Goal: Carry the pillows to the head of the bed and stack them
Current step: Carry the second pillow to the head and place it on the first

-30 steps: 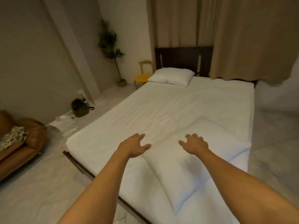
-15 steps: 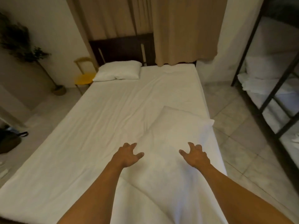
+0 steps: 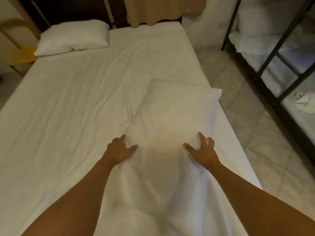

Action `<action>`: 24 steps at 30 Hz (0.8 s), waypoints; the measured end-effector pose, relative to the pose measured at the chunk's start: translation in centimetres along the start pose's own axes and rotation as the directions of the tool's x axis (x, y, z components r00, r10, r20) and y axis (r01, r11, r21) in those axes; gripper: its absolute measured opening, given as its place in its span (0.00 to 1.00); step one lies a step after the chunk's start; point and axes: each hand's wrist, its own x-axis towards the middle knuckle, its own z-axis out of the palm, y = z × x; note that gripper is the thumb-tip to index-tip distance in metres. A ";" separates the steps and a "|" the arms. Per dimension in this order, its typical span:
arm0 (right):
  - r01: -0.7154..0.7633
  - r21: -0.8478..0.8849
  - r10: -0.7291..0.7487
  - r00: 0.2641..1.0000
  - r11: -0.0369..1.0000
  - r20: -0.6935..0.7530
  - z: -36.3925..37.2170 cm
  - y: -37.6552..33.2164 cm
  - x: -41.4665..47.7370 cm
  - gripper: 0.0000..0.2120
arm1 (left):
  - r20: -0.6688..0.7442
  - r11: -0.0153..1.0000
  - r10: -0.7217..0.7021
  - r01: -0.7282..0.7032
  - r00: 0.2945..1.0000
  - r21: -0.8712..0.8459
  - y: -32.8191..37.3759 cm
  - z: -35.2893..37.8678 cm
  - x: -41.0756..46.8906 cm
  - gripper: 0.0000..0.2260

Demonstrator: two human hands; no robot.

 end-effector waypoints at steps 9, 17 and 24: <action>-0.017 0.222 0.038 0.995 0.975 -0.088 2.9 2.3 2.5 0.51 | 0.059 0.925 -0.060 0.078 0.996 -0.372 -2.7 3.7 4.3 0.55; 0.049 0.146 -0.037 0.996 0.988 -0.078 1.0 2.7 -2.3 0.47 | 0.150 0.813 -0.146 0.205 0.978 -0.546 -4.2 5.5 -4.3 0.52; 0.065 0.083 -0.066 0.998 0.994 0.011 0.3 3.1 -2.6 0.50 | 0.187 0.769 -0.080 0.180 0.979 -0.614 -5.5 5.6 -4.5 0.32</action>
